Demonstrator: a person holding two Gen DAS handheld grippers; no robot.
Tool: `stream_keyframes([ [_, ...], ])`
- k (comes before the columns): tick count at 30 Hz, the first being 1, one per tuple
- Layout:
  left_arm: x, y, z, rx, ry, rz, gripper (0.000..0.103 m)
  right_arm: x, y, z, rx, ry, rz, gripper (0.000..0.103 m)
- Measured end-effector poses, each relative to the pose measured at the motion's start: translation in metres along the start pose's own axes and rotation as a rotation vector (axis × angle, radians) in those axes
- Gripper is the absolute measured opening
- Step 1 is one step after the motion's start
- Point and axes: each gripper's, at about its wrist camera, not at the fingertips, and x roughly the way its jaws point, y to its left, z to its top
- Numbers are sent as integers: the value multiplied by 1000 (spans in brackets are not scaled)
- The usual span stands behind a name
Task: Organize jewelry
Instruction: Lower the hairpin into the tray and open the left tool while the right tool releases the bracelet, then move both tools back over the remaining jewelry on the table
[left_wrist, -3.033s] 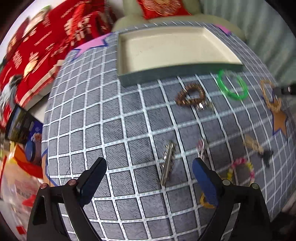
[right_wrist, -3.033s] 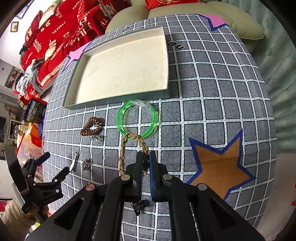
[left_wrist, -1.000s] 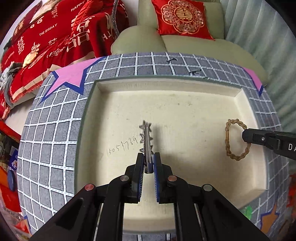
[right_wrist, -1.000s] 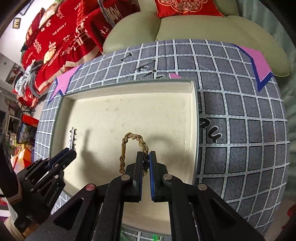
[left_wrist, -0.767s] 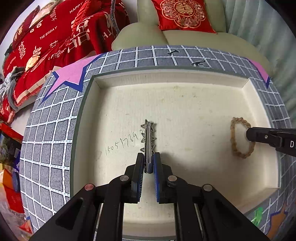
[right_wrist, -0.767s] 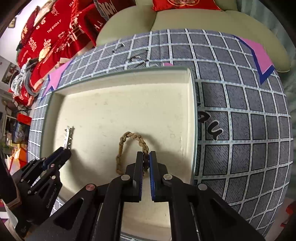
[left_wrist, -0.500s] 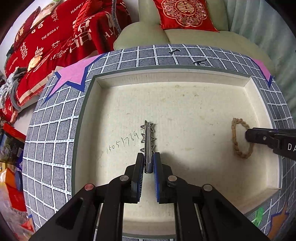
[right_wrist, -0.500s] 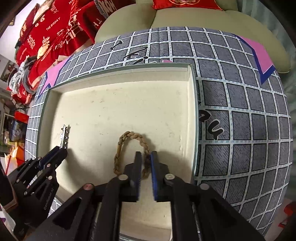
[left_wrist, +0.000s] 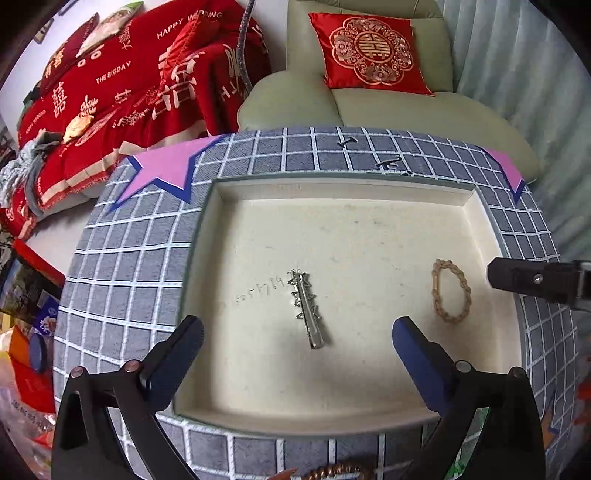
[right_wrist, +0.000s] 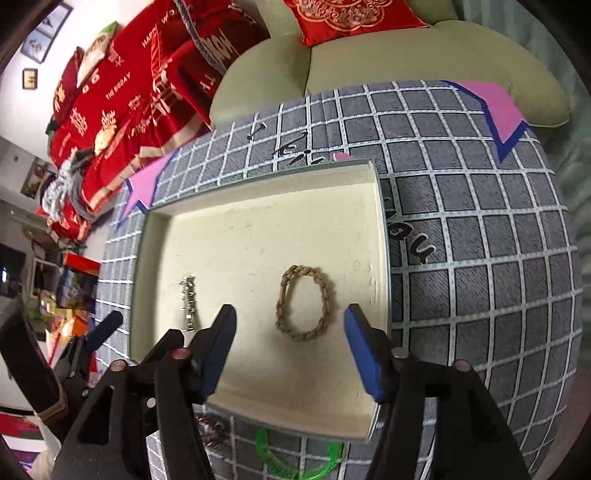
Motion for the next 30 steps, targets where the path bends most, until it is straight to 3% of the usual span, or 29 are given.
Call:
stream_keyframes([
  [2,-13,2,-5,-1,-15,2,103,-9,-1,-7,16,-14,19,82],
  [5,-31,7,-17,1,-10,-13,103,-24,-2,-20,33,-24,47,86],
  [7,-41,12,-28,0,1,-36,103,-33,-3,-31,38,-28,49,96],
  [15,-73,32,-103,6,81,-37,103,-53,-7,-88,53,15,11,96],
  [23,-84,42,-186,27,207,-15,103,-53,-17,-182,34,146,-95,96],
  [30,-80,42,-228,36,274,-16,103,-48,-23,-242,95,222,-141,96],
])
